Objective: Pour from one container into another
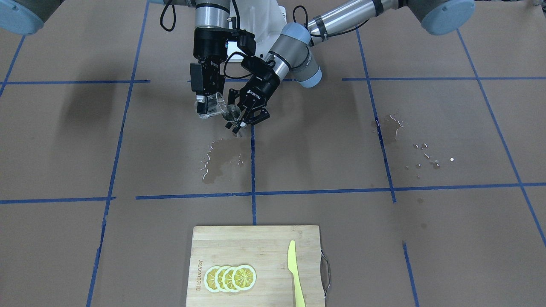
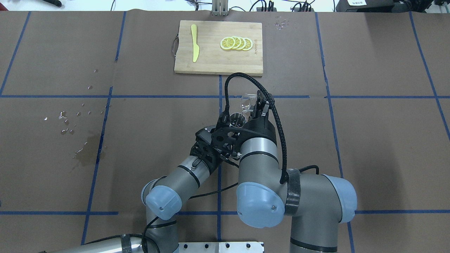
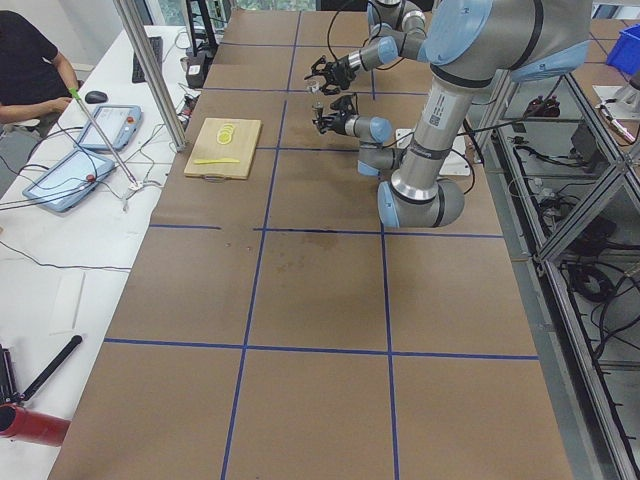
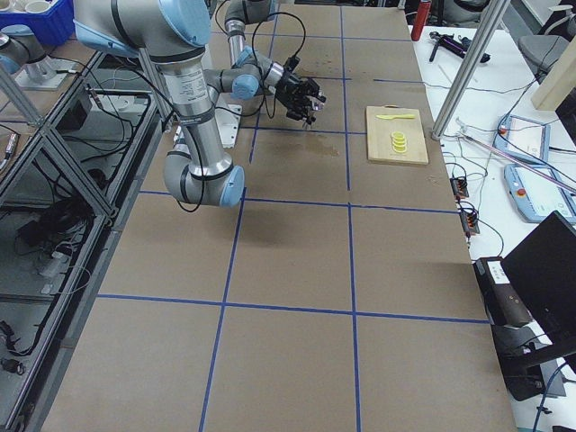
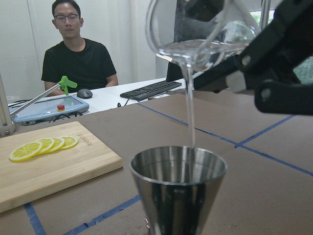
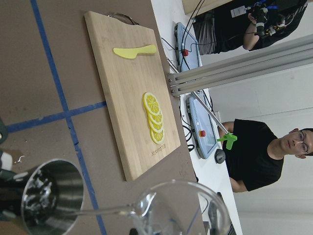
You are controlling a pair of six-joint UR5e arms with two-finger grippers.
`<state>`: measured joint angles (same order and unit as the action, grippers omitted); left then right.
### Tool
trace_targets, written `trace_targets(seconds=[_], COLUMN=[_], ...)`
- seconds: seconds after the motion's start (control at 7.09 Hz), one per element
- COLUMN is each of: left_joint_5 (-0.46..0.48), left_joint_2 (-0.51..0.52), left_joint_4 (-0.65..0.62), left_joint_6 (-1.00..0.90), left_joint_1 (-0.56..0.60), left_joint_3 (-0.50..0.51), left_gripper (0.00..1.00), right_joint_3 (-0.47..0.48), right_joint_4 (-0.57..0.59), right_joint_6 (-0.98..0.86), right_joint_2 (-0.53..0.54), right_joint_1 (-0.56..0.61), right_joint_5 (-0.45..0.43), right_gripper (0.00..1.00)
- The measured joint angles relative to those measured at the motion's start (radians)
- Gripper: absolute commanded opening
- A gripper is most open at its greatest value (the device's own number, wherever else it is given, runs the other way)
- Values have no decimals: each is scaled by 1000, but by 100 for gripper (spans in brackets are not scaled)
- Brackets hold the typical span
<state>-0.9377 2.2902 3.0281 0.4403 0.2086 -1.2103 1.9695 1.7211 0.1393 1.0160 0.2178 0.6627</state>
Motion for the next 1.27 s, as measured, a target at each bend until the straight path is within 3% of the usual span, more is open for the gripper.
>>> trace_targets(seconds=[1.27], left_joint_5=[3], left_joint_2=[-2], left_joint_4=[-1], left_joint_6=[-2], left_joint_1=[0], left_joint_3=[-3], left_gripper=[0], right_joint_3=[-1], right_joint_4=[-4], right_joint_6=[-53], right_joint_2=[-25], right_joint_1=[4], right_joint_5=[0], right_gripper=[9])
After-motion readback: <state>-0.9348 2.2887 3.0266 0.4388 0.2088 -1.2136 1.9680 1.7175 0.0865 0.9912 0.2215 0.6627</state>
